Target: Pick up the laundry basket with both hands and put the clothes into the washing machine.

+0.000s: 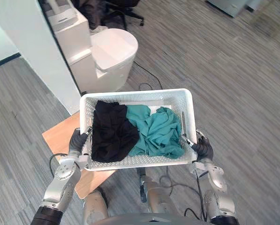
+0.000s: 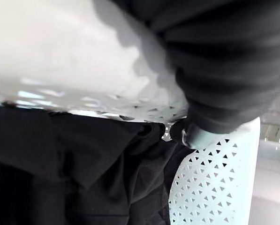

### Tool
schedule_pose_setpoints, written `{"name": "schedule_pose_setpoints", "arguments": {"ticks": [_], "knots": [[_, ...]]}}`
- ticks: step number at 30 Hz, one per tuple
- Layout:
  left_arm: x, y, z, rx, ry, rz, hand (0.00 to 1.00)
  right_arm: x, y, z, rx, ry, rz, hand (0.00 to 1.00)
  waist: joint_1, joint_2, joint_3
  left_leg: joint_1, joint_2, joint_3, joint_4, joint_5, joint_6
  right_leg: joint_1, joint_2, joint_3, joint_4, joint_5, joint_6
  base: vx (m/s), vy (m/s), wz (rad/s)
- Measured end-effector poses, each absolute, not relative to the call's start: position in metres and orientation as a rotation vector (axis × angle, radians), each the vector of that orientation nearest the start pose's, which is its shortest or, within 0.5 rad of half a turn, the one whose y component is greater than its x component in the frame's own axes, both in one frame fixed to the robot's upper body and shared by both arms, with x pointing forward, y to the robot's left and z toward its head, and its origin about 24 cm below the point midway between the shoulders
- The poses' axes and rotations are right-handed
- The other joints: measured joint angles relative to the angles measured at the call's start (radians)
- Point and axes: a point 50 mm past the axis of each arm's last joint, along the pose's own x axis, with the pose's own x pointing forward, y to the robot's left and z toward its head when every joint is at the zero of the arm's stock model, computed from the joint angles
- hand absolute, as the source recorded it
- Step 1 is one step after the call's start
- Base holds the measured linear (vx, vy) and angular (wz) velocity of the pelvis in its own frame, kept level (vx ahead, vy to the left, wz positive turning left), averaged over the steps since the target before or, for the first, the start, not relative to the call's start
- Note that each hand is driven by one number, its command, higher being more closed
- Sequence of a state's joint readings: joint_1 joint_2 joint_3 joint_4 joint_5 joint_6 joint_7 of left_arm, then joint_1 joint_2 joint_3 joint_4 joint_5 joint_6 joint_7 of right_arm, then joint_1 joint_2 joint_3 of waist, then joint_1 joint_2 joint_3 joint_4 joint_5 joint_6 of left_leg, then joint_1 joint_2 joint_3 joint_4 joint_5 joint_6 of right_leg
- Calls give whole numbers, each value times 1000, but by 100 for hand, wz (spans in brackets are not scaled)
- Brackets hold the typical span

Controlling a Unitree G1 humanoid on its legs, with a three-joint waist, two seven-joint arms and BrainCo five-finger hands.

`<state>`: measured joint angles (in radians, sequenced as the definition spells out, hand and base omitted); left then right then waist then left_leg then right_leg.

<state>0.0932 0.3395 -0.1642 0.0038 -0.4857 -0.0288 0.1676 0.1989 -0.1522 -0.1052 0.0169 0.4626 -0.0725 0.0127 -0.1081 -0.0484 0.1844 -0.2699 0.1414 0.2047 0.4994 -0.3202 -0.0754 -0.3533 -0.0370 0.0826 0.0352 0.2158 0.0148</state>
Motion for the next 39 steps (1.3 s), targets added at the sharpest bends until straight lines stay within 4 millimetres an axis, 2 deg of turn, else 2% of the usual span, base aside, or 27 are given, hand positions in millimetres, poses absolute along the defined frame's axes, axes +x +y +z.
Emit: {"name": "schedule_pose_setpoints", "arguments": {"ticks": [1,2,3,5,7,8,9,11,12,13,14,15,16,19,20,21,22,23,24,25,27,30,32,34,36,37,39], "knots": [[229,191,20,-136,143,63,100,203,-216,5,292,114,-195,100,0,-7,-2,22,-29,18,-21,1,25,3,-2,29,-38,-6,-115,-290,87,-171],[227,190,16,-150,154,79,100,204,-216,5,271,117,-200,100,16,17,2,73,-10,104,-94,20,69,0,-25,-141,-37,-168,-198,-330,65,-231],[224,194,13,-154,164,105,100,207,-213,8,283,98,-195,100,20,32,6,115,31,210,-117,42,69,-42,-71,-311,182,-215,-170,-265,55,-212],[222,191,11,-166,172,88,100,205,-216,5,266,112,-210,100,21,32,3,176,42,299,-120,45,63,-10,-147,-454,417,-300,-150,-114,19,-152],[216,189,6,-184,191,91,100,206,-216,6,234,109,-207,100,28,33,-36,183,60,383,-113,35,62,51,-199,-546,471,-392,-130,-81,-86,-141],[216,189,6,-193,190,95,100,211,-216,10,205,96,-200,100,36,35,-45,180,89,444,-91,30,52,81,-223,-600,450,-427,-84,-47,-156,-159],[216,188,5,-199,190,99,100,216,-214,10,202,92,-195,100,42,54,-48,162,142,488,-33,16,33,74,-193,-652,416,-365,-59,-23,-190,-156],[217,183,2,-204,215,85,100,217,-214,6,162,121,-203,100,45,74,-61,163,178,483,-52,19,20,72,-93,-611,321,-291,-46,8,-192,-140],[217,182,0,-202,224,78,100,217,-215,7,143,122,-205,100,46,74,-62,185,195,510,-76,35,7,70,-67,-612,294,-264,-39,25,-189,-152],[218,180,-4,-199,243,71,100,213,-217,4,120,137,-211,100,46,69,-67,219,208,566,-102,47,-8,75,-37,-613,248,-249,-18,29,-178,-115],[218,180,-7,-197,254,72,100,212,-216,3,122,145,-213,100,42,63,-76,231,215,601,-109,62,-26,77,-36,-627,225,-276,-1,64,-219,-101],[221,177,-11,-201,271,71,100,211,-218,2,117,151,-217,100,30,59,-77,244,220,631,-100,74,-43,64,-90,-709,297,-360,-47,103,-188,-81],[221,177,-17,-196,299,74,100,208,-218,-1,116,169,-218,100,28,54,-79,267,229,653,-81,77,-52,64,-107,-743,338,-362,-61,114,-181,-74],[215,181,-28,-193,346,93,100,204,-213,-7,131,197,-196,100,43,76,-83,297,324,642,7,76,-51,102,5,-686,287,-352,-103,106,-236,-93],[212,183,-30,-194,356,103,100,203,-212,-8,153,206,-182,100,59,79,-82,311,384,636,87,82,-27,128,62,-651,258,-352,-124,122,-235,-114],[207,186,-33,-200,367,117,100,203,-210,-9,163,216,-161,100,69,80,-80,303,452,602,202,107,65,169,114,-618,225,-352,-136,113,-223,-111],[203,187,-35,-205,376,125,100,203,-209,-10,163,220,-154,100,76,80,-80,285,483,570,270,121,140,191,133,-600,207,-354,-144,73,-184,-99],[197,187,-39,-220,391,140,100,203,-210,-9,152,219,-141,100,89,84,-77,232,510,458,414,107,257,232,165,-564,183,-358,-150,50,-138,-85],[191,187,-42,-230,405,153,100,203,-211,-9,144,219,-140,100,102,84,-76,135,444,268,503,81,238,265,172,-540,164,-363,-140,53,-112,-90],[183,185,-46,-255,423,172,100,205,-211,-8,133,218,-131,100,122,84,-75,63,340,124,533,54,189,292,172,-507,141,-363,-140,76,-47,-71],[170,187,-48,-275,435,206,100,206,-206,-9,133,222,-105,100,161,84,-72,-2,222,41,502,20,131,331,175,-462,106,-359,-136,117,7,-65],[167,194,-47,-254,434,221,100,207,-199,-9,135,227,-79,100,177,87,-68,-84,138,96,329,-2,102,390,180,-466,34,-351,-125,173,22,8],[170,193,-42,-257,409,222,100,212,-200,-6,128,210,-75,100,182,89,-69,-122,90,150,162,6,96,406,179,-481,-2,-349,-120,220,27,34],[173,194,-39,-274,390,249,100,221,-198,2,121,178,-67,100,191,90,-70,-147,31,159,-29,71,92,430,176,-487,-27,-346,-113,350,41,14],[174,191,-38,-293,381,275,100,230,-197,9,120,147,-70,100,202,89,-71,-145,-4,151,-95,150,95,449,162,-469,-30,-360,-89,357,70,-15],[176,188,-33,-303,359,275,100,233,-198,11,119,137,-85,100,211,91,-73,-136,-20,147,-105,187,109,461,151,-451,-26,-376,-66,387,128,-38],[176,187,-28,-309,333,287,100,237,-199,11,124,136,-93,100,220,88,-81,-105,-31,156,-93,224,172,459,114,-420,54,-434,-4,474,189,-36]]}}
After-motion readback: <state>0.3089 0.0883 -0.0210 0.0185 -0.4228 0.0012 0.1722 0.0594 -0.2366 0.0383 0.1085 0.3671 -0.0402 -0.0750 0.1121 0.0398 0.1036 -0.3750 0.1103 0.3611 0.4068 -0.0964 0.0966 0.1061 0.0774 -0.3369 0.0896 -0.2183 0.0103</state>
